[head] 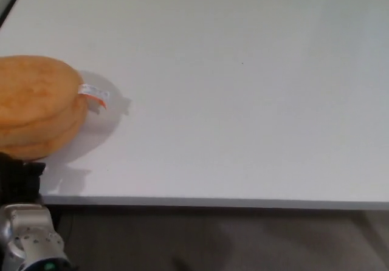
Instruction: A soft plate is kept in the center of the table close to the robot and the robot uses its left hand to pick up the plate, turns it upside down and places it back on the table
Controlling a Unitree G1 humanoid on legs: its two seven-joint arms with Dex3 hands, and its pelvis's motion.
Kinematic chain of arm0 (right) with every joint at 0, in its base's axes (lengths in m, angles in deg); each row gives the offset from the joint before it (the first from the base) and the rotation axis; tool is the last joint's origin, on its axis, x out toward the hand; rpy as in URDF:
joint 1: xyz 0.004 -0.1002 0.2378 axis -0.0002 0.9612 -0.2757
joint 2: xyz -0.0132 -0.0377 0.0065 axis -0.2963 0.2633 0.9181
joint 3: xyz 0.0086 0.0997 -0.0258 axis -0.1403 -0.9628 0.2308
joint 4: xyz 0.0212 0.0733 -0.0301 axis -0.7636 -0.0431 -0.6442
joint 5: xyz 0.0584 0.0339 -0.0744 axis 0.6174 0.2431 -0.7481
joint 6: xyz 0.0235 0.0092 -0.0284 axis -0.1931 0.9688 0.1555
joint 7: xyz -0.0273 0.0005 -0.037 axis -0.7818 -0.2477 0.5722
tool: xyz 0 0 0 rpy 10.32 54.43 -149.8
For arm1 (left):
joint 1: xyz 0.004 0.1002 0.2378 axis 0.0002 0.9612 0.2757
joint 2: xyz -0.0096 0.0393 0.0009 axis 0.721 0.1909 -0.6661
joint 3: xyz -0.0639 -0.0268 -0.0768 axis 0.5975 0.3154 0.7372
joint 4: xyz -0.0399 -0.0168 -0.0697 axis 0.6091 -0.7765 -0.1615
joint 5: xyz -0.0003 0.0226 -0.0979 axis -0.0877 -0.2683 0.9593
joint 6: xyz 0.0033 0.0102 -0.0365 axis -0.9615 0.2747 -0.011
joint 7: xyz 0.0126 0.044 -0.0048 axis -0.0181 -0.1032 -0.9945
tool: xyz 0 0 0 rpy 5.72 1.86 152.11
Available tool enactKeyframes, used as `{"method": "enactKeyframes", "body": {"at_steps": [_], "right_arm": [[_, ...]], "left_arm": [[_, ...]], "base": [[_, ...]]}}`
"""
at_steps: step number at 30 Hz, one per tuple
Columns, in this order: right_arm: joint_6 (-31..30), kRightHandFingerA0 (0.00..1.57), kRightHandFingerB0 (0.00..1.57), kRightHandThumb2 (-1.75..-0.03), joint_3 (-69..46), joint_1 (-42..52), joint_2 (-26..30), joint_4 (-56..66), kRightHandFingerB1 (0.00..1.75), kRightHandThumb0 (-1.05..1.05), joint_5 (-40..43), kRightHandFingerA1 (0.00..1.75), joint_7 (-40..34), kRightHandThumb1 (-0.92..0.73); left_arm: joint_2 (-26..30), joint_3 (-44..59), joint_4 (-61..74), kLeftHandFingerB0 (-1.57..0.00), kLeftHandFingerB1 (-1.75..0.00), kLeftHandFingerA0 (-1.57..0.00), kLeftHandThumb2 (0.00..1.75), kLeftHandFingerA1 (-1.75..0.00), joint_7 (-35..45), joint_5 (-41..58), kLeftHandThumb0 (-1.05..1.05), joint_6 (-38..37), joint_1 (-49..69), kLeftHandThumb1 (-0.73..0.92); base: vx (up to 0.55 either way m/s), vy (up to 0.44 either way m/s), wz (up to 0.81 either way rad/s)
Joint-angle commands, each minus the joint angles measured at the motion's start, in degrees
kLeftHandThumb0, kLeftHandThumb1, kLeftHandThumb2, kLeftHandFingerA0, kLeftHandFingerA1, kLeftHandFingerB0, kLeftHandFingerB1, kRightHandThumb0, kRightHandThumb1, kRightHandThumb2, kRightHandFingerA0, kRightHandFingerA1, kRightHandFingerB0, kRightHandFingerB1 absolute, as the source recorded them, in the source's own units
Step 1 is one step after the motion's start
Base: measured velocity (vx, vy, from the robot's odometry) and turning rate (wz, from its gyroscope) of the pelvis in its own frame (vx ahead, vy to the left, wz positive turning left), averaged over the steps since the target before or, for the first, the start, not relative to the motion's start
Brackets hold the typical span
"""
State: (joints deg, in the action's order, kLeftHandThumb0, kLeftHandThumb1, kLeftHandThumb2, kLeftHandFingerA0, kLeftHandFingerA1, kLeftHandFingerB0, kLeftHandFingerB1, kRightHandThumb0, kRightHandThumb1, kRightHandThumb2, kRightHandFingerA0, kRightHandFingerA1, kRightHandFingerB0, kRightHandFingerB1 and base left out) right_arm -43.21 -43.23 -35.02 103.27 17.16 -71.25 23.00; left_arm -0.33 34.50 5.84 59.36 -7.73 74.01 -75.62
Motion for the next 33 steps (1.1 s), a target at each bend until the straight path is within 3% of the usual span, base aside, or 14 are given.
{"method": "enactKeyframes", "body": {"at_steps": [1, 4, 5, 6, 8, 12, 20, 21, 22, 23, 24, 29, 30, 33], "right_arm": [[-3.0, 0.34, 0.12, -0.67, -1.3, 0.7, 0.9, 1.7, 0.32, -0.73, 1.1, 0.56, -1.6, -0.88], [-1.5, 0.33, 0.11, -0.68, -1.3, -0.3, 1.0, -0.8, 0.28, -0.73, 0.5, 0.53, -1.3, -0.88], [-2.8, 0.32, 0.11, -0.68, -1.2, 0.3, 1.0, 0.3, 0.3, -0.73, 1.3, 0.54, -1.0, -0.87], [-3.0, 0.27, 0.04, -1.05, -1.1, 0.4, 1.0, 0.5, 0.39, -0.74, 1.3, 0.59, -1.0, -0.7], [-2.3, 0.27, 0.05, -1.05, -1.2, 0.2, 0.9, -0.1, 0.38, -0.75, 0.9, 0.58, -1.2, -0.71], [-3.4, 0.28, 0.05, -1.06, -1.2, 1.3, 1.0, 2.3, 0.35, -0.77, 0.4, 0.59, -1.9, -0.72], [-2.1, 0.29, 0.05, -1.05, -1.1, 0.2, 1.2, 0.2, 0.34, -0.75, 0.6, 0.59, -1.1, -0.72], [-2.3, 0.28, 0.04, -1.05, -1.1, 0.5, 0.9, 0.5, 0.37, -0.74, 0.7, 0.6, -1.2, -0.7], [-2.6, 0.34, 0.11, -0.67, -1.1, 0.8, 0.8, 1.0, 0.29, -0.75, 1.0, 0.55, -1.3, -0.87], [-3.1, 0.34, 0.11, -0.67, -1.1, 1.0, 0.8, 1.3, 0.29, -0.75, 1.2, 0.55, -1.2, -0.87], [-3.5, 0.28, 0.04, -1.05, -1.1, 1.2, 0.8, 1.9, 0.36, -0.75, 1.4, 0.6, -1.3, -0.7], [-3.4, 0.28, 0.04, -1.04, -1.1, 0.9, 0.7, 1.5, 0.36, -0.74, 1.8, 0.6, -0.9, -0.7], [-3.7, 0.33, 0.1, -0.67, -1.1, 1.1, 0.8, 1.9, 0.29, -0.73, 1.6, 0.56, -1.1, -0.87], [-3.5, 0.34, 0.1, -0.67, -1.0, 1.2, 0.8, 2.2, 0.29, -0.73, 1.2, 0.56, -1.3, -0.87]], "left_arm": [[-0.4, -3.2, -0.3, -0.19, -0.4, -1.07, 0.63, -1.75, -12.8, 6.9, -0.17, 25.3, 3.2, 0.65], [0.4, -8.8, 1.0, -0.18, -0.4, -1.07, 0.6, -1.75, -7.1, 3.5, -0.18, 31.6, 7.1, 0.65], [1.0, -11.3, 0.9, -0.5, -0.63, -1.07, 0.59, -1.75, -6.0, 1.8, -0.24, 34.4, 8.0, 0.65], [1.1, -12.7, 1.3, -0.45, -0.58, -1.06, 0.58, -1.75, -5.3, 1.0, -0.21, 35.6, 8.7, 0.64], [0.8, -14.0, 2.4, -0.44, -0.56, -1.06, 0.58, -1.75, -4.6, 1.4, -0.21, 36.4, 9.7, 0.65], [1.3, -18.4, 3.6, -0.63, -0.72, -1.04, 0.64, -1.75, -1.8, 1.9, -0.24, 39.9, 10.8, 0.61], [2.1, -25.8, 7.6, -0.74, -0.86, -1.0, 0.58, -1.75, 1.1, 3.5, -0.24, 46.3, 12.0, 0.63], [3.2, -28.5, 7.8, -0.78, -1.07, -1.01, 0.59, -1.75, 4.1, 3.7, -0.28, 48.2, 12.1, 0.66], [3.6, -29.8, 8.1, -0.79, -1.01, -1.0, 0.59, -1.75, 5.3, 3.9, -0.26, 49.0, 12.2, 0.65], [3.4, -30.1, 8.2, -0.79, -1.01, -1.0, 0.59, -1.75, 5.2, 4.2, -0.26, 49.1, 12.1, 0.65], [3.0, -31.1, 8.9, -0.77, -0.91, -1.0, 0.59, -1.75, 5.4, 4.9, -0.25, 50.1, 11.9, 0.64], [3.4, -38.8, 11.1, -0.73, -1.2, -1.0, 0.58, -1.75, 9.1, 5.1, -0.28, 52.6, 11.8, 0.6], [3.0, -39.9, 11.5, -0.72, -1.35, -1.0, 0.58, -1.75, 8.9, 5.2, -0.27, 53.2, 11.7, 0.6], [2.4, -41.4, 12.5, -0.7, -1.4, -1.0, 0.59, -1.75, 8.0, 5.9, -0.28, 54.0, 11.9, 0.61]], "base": [[0.0, 0.0, 0.0], [0.0, 0.0, 0.0], [0.0, 0.0, 0.0], [0.0, 0.0, 0.0], [0.0, 0.0, 0.0], [0.0, 0.0, 0.0], [0.0, 0.0, 0.0], [0.0, 0.0, 0.0], [0.0, 0.0, 0.0], [0.0, 0.0, 0.0], [0.0, 0.0, 0.0], [0.0, 0.0, 0.0], [0.0, 0.0, 0.0], [0.0, 0.0, 0.0]]}}
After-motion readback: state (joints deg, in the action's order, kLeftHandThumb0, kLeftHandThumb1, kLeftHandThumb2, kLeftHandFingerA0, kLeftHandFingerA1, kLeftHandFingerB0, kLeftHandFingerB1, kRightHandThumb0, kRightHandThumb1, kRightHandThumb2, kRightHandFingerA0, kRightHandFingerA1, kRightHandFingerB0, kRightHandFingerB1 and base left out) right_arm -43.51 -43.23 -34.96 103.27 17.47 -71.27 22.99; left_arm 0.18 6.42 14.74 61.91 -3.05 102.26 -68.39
